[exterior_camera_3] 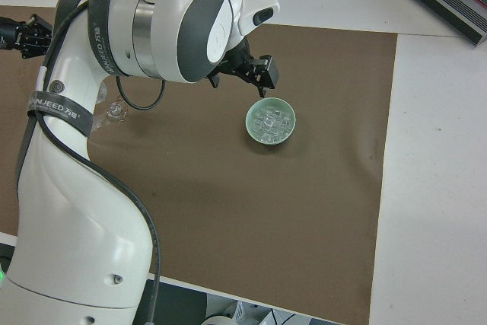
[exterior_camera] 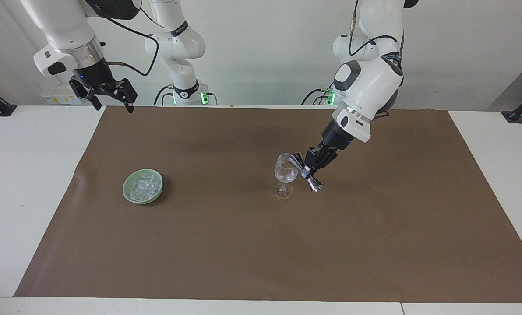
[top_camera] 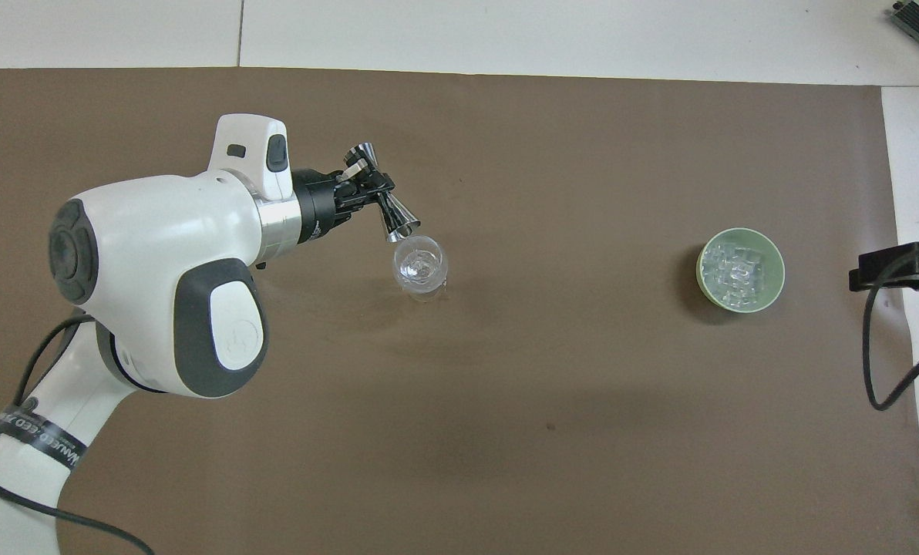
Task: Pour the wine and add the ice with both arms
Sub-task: 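Hold the bottle tilted over the glass with the left gripper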
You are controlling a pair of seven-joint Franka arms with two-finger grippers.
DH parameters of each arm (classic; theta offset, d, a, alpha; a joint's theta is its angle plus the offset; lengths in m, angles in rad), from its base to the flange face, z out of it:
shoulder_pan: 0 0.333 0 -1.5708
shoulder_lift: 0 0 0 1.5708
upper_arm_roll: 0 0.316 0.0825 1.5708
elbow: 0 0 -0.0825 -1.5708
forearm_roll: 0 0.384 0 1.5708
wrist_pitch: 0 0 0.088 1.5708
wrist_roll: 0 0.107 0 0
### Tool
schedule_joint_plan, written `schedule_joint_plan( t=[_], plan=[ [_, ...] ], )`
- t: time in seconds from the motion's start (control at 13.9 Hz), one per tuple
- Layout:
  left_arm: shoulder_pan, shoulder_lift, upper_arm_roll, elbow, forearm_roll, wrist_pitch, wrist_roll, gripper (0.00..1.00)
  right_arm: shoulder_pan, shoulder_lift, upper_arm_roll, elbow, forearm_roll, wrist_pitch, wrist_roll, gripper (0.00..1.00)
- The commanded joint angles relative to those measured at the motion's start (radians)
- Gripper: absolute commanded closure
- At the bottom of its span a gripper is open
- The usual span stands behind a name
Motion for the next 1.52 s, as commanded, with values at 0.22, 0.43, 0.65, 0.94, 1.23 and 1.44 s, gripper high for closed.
schedule_joint_plan(
  t=[0.22, 0.43, 0.65, 0.94, 1.23, 1.44],
  plan=[
    [-0.039, -0.055, 0.014, -0.084, 0.015, 0.098, 0.057, 1.00, -0.015, -0.018, 0.002, -0.014, 0.013, -0.005, -0.023, 0.00],
    [-0.054, -0.055, 0.014, -0.101, 0.015, 0.144, 0.112, 1.00, -0.015, -0.018, 0.002, -0.014, 0.013, -0.005, -0.025, 0.00],
    [-0.060, -0.069, 0.013, -0.129, 0.015, 0.169, 0.143, 1.00, -0.015, -0.018, 0.002, -0.014, 0.013, -0.007, -0.025, 0.00],
    [-0.070, -0.067, 0.013, -0.129, 0.015, 0.207, 0.209, 1.00, -0.015, -0.036, 0.003, -0.053, 0.013, 0.010, -0.044, 0.00],
    [-0.068, -0.069, 0.013, -0.129, 0.011, 0.190, 0.151, 1.00, -0.012, -0.061, 0.003, -0.136, 0.011, 0.117, -0.187, 0.00],
    [-0.059, -0.070, 0.014, -0.124, 0.011, 0.120, 0.076, 1.00, -0.003, -0.064, 0.003, -0.216, 0.010, 0.178, -0.250, 0.00]
  ],
)
